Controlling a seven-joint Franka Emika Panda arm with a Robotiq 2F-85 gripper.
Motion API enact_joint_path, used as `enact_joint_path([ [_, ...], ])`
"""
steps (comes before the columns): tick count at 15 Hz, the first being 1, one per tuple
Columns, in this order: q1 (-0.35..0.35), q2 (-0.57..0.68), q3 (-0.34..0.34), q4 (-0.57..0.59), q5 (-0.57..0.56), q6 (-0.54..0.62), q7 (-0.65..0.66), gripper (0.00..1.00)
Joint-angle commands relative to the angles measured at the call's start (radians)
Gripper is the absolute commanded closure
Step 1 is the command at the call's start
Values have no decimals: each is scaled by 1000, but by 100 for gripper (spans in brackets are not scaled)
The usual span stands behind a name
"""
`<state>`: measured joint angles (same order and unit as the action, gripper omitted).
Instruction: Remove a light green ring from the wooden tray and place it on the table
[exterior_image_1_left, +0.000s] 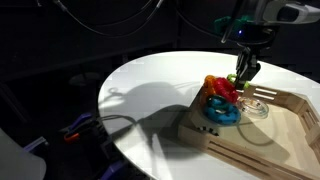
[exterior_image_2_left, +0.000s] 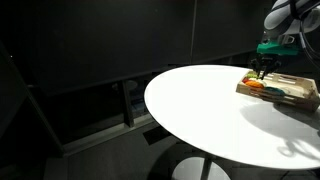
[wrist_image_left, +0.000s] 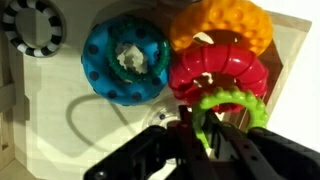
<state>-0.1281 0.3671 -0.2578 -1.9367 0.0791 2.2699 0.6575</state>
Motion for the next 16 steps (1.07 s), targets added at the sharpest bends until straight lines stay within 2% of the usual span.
enact_joint_path([
  [1, 10, -81, 13, -74, -4, 15, -18, 92],
  [9, 31, -183, 53, -164, 0, 11, -54, 92],
  [16, 44, -221, 102, -221, 15, 6, -118, 92],
])
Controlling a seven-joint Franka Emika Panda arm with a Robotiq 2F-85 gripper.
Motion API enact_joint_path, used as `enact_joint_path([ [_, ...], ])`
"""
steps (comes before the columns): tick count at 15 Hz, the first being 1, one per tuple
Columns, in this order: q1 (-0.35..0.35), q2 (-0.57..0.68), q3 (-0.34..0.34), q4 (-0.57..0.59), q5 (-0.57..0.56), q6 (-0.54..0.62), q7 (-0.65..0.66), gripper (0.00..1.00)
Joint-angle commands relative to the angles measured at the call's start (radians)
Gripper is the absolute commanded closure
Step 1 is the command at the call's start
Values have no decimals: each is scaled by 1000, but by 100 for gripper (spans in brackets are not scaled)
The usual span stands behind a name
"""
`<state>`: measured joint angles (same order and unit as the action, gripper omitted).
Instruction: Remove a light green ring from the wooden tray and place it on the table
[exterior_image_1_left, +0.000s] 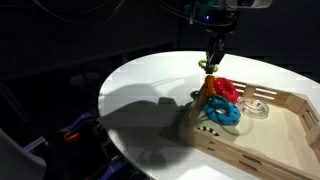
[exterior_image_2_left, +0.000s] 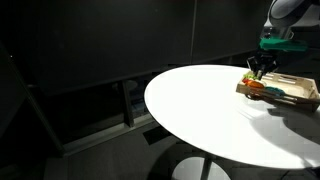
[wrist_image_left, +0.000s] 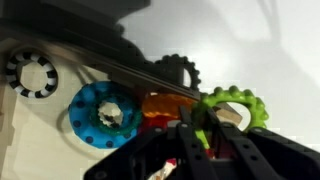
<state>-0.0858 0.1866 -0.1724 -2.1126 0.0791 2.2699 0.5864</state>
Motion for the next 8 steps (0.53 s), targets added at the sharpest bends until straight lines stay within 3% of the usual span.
enact_joint_path([
  [1, 4, -45, 22, -55, 15, 7, -56, 92],
  [8, 24, -37, 45, -114, -10, 52, -111, 92],
])
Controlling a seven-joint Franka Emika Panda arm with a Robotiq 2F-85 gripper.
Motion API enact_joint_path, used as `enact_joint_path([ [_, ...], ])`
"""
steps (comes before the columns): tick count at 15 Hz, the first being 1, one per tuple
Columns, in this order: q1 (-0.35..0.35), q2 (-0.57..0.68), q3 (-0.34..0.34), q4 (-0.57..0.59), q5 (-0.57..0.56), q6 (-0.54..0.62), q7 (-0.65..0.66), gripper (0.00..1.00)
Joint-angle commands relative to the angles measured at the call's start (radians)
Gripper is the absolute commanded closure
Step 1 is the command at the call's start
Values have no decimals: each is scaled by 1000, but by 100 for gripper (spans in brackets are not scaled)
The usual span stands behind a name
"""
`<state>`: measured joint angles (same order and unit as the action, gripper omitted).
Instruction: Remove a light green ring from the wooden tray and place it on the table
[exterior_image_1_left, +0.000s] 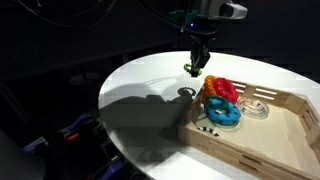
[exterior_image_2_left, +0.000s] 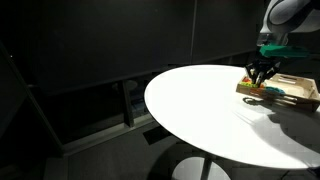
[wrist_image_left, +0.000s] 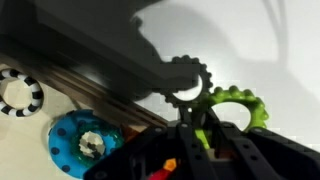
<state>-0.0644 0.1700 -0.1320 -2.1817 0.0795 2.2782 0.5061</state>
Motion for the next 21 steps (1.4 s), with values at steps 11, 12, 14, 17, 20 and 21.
enact_joint_path([
  [11, 18, 60, -4, -63, -27, 140, -14, 88],
  [12, 19, 64, -5, -63, -30, 139, -13, 74],
  [14, 20, 66, -9, -62, -38, 132, -11, 50],
  [17, 17, 50, -11, -64, -41, 108, -20, 25],
  [20, 13, 26, -15, -69, -45, 88, -30, 2],
  [21, 11, 14, -16, -71, -48, 76, -37, 0],
])
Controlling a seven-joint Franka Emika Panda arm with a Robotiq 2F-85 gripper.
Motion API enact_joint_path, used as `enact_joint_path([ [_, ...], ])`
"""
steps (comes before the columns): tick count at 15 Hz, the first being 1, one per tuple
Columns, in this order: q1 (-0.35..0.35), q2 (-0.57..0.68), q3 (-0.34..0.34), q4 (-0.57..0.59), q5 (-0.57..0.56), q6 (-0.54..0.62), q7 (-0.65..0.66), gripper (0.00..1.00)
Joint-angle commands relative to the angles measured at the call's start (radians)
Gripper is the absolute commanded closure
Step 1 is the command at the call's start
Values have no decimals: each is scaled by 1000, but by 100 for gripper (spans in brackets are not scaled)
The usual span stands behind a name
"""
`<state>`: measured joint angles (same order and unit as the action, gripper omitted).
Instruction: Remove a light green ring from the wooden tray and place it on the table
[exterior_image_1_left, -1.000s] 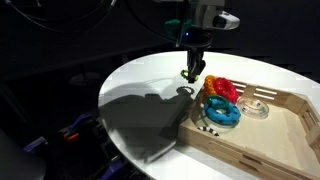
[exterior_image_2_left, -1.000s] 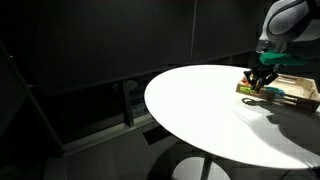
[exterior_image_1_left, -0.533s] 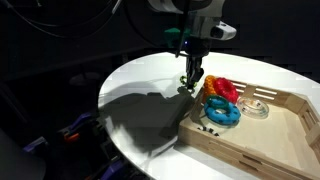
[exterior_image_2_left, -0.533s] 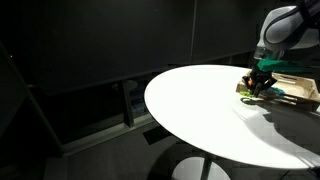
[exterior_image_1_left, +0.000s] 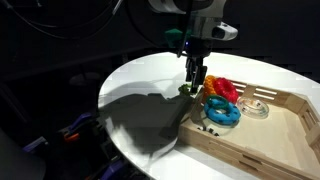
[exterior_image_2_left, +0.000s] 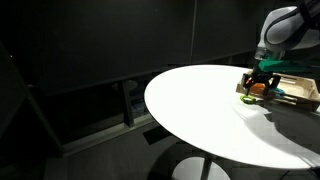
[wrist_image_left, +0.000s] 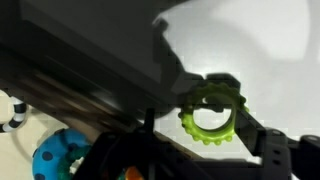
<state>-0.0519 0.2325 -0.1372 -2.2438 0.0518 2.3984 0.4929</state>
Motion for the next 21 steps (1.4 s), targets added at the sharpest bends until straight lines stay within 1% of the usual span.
enact_joint_path([
  [1, -4, -59, -11, -10, -23, -56, -31, 0],
  [4, -13, -102, -12, -8, -36, -130, -78, 0],
  [7, -23, -151, -15, -5, -82, -194, -124, 0],
  [11, -46, -212, -12, -8, -126, -255, -263, 0],
  [13, -58, -232, -12, -5, -119, -280, -342, 0],
  [16, -70, -248, -13, 2, -114, -311, -416, 0],
  [18, -76, -246, -14, 8, -110, -327, -438, 0],
  [19, -72, -231, -8, 2, -105, -295, -399, 0],
  [21, -74, -231, -8, 2, -105, -300, -411, 0],
])
